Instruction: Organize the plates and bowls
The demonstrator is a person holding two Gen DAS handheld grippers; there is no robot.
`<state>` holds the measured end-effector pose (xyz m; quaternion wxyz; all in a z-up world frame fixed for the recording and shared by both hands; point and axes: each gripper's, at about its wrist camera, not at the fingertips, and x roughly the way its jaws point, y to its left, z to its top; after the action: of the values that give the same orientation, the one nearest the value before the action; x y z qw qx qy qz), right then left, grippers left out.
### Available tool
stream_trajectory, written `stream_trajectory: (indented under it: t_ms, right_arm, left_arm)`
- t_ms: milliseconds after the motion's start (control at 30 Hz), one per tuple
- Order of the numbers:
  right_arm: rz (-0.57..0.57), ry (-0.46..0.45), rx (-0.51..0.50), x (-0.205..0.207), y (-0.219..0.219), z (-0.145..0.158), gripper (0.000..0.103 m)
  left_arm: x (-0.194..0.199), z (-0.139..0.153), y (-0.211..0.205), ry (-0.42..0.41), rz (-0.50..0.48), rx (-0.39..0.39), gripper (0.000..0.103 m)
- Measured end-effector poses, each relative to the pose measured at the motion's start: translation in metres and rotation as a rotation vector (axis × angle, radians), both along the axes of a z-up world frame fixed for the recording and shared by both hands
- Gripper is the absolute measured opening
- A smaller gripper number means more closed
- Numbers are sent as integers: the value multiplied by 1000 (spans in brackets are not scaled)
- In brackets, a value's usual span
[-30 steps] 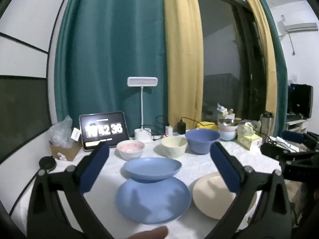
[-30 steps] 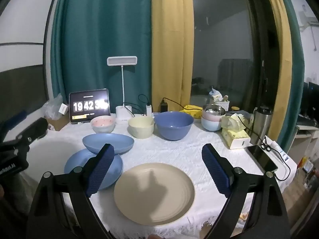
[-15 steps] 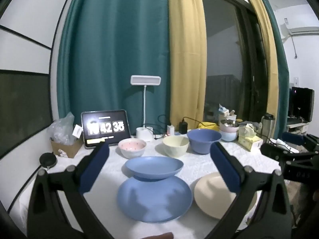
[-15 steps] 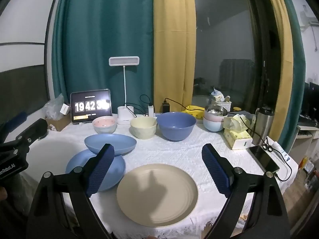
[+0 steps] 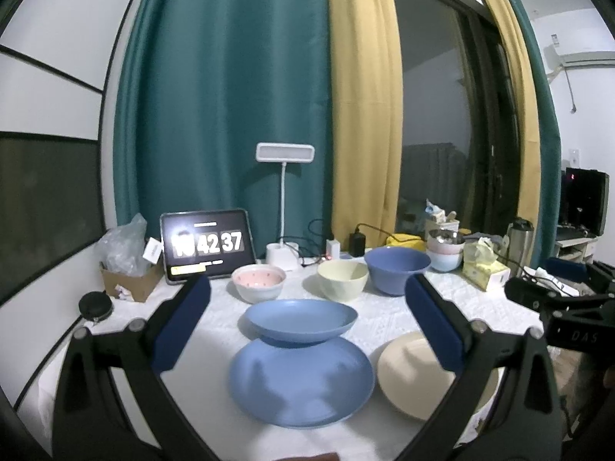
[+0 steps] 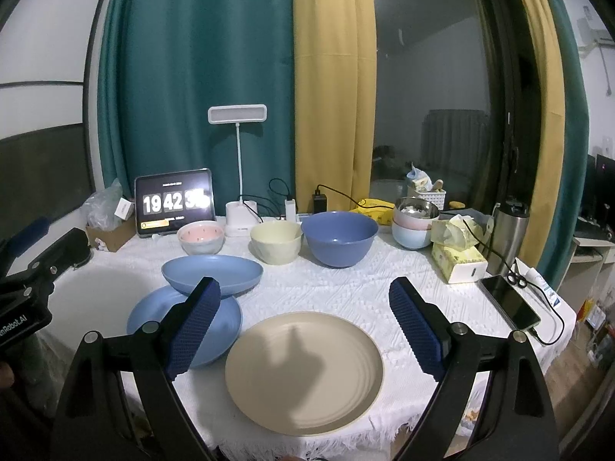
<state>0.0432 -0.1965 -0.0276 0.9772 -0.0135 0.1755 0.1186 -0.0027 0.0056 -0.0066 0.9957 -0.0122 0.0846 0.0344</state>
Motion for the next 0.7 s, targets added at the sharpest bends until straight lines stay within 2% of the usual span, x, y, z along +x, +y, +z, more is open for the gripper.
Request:
stream_trajectory:
  t_ms: [700]
  right_arm:
    - [3, 3, 6, 0, -4, -2, 92]
  left_arm:
    - [-1, 0, 0, -1, 1, -2, 102]
